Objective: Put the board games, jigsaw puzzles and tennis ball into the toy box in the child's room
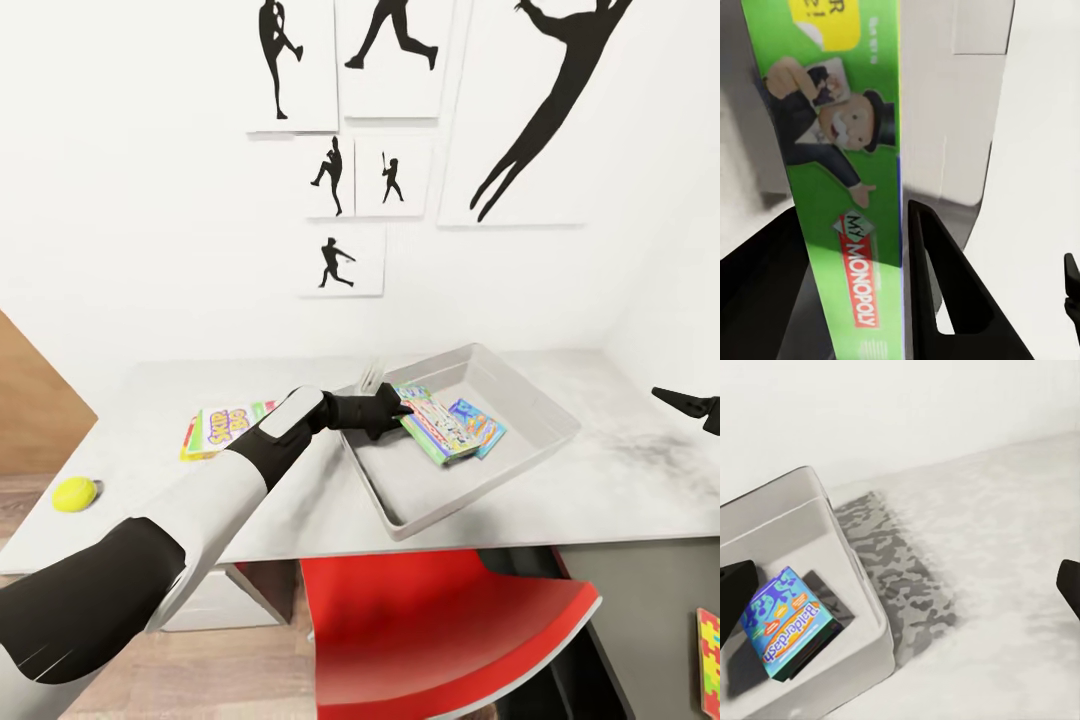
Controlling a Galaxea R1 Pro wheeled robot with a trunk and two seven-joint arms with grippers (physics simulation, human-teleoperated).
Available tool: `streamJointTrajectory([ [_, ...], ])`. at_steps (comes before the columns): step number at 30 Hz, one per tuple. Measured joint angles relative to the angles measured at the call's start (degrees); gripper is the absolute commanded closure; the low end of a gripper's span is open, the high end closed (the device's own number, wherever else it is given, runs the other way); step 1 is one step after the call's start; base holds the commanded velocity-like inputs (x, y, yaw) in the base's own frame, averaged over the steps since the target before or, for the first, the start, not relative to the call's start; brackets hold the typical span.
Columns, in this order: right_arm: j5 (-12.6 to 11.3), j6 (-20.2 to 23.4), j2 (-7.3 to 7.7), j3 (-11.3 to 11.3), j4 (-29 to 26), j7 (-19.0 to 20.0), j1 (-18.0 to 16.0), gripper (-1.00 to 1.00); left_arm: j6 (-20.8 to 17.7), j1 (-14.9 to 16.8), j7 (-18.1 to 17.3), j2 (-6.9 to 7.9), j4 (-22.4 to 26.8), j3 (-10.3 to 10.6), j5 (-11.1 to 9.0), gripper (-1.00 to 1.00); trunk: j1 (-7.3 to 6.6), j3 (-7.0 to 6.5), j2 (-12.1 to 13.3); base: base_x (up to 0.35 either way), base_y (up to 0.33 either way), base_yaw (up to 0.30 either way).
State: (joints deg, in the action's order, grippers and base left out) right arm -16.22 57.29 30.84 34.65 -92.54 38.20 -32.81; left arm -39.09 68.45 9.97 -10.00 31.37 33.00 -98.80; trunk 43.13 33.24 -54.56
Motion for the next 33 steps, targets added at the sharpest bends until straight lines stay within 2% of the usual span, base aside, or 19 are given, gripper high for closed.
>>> streamJointTrajectory([
  [24,0.0,0.0,0.0,0.0,0.0,0.0,0.0,-1.0,0.0,0.0,0.0,0.0,-0.3,0.0,0.0,1.0,0.0,2.15,0.0,0.0,0.0,0.004],
  [33,0.0,0.0,0.0,0.0,0.0,0.0,0.0,-1.0,0.1,0.0,0.0,0.0,-0.3,0.0,0.0,1.0,0.0,2.38,0.0,0.0,0.0,0.01],
])
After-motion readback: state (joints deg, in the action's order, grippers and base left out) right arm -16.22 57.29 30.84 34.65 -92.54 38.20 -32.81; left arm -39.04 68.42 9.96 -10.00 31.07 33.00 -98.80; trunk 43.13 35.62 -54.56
